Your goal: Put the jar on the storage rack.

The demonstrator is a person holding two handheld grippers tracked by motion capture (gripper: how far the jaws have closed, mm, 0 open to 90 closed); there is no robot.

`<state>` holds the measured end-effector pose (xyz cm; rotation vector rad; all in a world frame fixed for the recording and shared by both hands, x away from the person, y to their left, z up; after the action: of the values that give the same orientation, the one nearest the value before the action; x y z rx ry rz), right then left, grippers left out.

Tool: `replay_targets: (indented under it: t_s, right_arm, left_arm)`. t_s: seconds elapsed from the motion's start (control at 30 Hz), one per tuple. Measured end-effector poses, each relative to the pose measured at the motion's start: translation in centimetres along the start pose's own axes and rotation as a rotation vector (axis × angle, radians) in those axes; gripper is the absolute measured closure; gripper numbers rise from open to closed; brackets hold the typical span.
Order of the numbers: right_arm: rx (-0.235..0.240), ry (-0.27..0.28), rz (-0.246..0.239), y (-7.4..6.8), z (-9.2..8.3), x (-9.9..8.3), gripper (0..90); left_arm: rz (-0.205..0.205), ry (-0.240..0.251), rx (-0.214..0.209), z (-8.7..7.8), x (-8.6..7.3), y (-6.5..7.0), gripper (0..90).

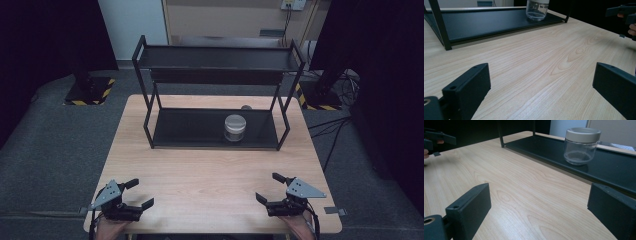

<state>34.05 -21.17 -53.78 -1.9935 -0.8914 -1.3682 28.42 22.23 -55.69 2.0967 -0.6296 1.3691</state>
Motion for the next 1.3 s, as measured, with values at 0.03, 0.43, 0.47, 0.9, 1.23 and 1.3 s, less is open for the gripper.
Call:
replay_targets:
  t_s: [0.03, 0.43, 0.47, 0.9, 1.23, 1.3]
  right_arm:
    - [0.004, 0.001, 0.004, 0.0, 0.0, -0.1, 4.8]
    - [0.009, 0.021, 0.005, 0.2, -0.2, -0.4, 4.8]
    - [0.011, 0.015, 0.006, 0.2, -0.2, -0.6, 4.8]
    - [0.042, -0.002, 0.009, 0.0, 0.2, -1.3, 4.8]
    - [0.042, -0.001, 0.012, 0.1, 0.2, -1.3, 4.8]
    - [0.042, 0.000, 0.013, 0.1, 0.2, -1.3, 4.9]
  left_arm:
    - [0.000, 0.000, 0.001, 0.0, 0.0, 0.0, 0.3]
    - [0.007, 0.001, 0.005, -0.1, 0.0, 0.0, 0.2]
    - [0.007, 0.002, 0.006, -0.1, 0.1, 0.0, 0.2]
    - [0.007, 0.001, 0.010, -0.1, 0.1, 0.0, 0.3]
    - [0.008, 0.001, 0.010, -0.1, 0.1, 0.0, 0.2]
    - [0.008, 0.001, 0.010, -0.1, 0.1, 0.0, 0.2]
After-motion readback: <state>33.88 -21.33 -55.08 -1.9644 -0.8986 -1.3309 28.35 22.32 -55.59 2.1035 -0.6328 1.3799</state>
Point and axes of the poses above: each handheld gripper's, and its own axes: z roughly forward along the jaws, x roughly out of its top, y roughly to its right, the point moved 7 cm from there along z, roughly forward along the jaws
